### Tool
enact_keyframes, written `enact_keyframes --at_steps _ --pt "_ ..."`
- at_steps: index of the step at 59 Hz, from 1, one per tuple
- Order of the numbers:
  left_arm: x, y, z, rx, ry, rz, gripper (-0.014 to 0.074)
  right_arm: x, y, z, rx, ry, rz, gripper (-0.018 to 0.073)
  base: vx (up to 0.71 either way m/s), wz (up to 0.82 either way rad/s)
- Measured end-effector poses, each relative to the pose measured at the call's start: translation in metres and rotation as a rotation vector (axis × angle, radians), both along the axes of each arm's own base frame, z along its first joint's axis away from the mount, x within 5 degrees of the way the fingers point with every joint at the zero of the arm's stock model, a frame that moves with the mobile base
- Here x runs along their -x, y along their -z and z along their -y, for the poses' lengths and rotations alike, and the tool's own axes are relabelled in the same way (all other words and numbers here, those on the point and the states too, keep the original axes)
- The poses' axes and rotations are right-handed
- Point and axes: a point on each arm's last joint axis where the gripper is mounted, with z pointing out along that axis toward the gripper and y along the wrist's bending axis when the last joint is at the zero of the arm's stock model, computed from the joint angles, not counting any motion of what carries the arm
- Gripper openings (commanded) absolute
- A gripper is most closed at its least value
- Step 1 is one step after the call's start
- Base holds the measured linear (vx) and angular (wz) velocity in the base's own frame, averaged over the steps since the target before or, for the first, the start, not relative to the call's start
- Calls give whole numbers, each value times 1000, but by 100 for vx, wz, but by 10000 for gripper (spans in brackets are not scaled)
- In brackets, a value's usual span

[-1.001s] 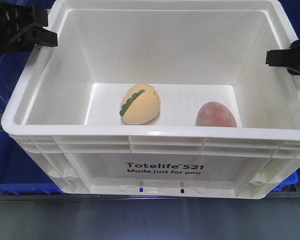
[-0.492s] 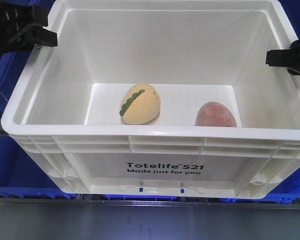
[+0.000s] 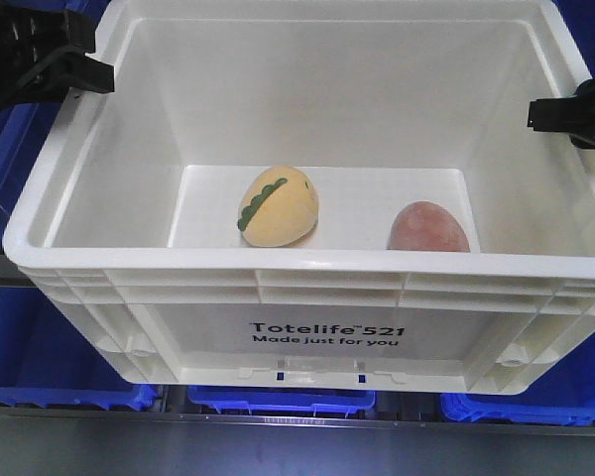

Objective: Place moving items into box and shelve
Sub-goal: 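Hold the crate level while the base drives alongside the roller shelving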

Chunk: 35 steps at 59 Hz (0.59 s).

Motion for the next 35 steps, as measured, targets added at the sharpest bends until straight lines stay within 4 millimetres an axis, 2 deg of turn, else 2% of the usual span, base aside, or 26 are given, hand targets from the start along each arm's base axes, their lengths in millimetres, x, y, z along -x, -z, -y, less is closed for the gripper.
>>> enact_keyframes --at_steps 35 --pt "0 0 0 0 0 0 -6 0 0 0 0 0 0 -6 9 1"
